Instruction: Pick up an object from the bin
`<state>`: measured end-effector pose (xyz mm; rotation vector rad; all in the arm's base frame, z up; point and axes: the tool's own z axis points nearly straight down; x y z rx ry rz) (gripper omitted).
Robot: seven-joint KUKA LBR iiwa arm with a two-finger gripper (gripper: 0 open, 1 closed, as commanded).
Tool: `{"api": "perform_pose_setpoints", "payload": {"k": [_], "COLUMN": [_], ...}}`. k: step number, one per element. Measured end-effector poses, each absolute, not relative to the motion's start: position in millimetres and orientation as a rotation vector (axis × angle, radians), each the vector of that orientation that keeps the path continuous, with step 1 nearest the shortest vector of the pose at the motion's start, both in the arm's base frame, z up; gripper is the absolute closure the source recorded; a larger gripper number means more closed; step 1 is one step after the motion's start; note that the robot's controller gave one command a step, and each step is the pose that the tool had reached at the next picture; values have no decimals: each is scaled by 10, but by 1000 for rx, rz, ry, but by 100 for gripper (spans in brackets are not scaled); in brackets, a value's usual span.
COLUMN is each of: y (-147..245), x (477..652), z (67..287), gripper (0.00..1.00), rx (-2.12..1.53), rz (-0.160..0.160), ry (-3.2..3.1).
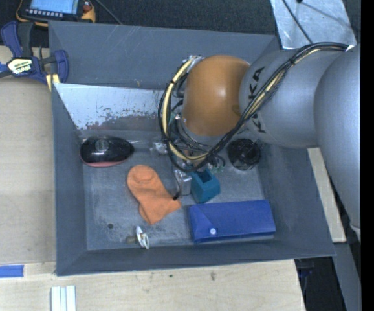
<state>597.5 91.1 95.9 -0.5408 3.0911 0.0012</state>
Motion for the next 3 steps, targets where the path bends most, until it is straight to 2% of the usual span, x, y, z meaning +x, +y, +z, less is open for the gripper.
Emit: {"api": "perform_pose_setpoints", "payload": {"k": [1,2,3], "y": [942,1184,1269], "x": [6042,6078,6019], "z": [907,829,800], "gripper": [0,0,0], "rx": [-779,-1098,-939], "rz": [-1,-1,4], "ry": [3038,2938,2995]}}
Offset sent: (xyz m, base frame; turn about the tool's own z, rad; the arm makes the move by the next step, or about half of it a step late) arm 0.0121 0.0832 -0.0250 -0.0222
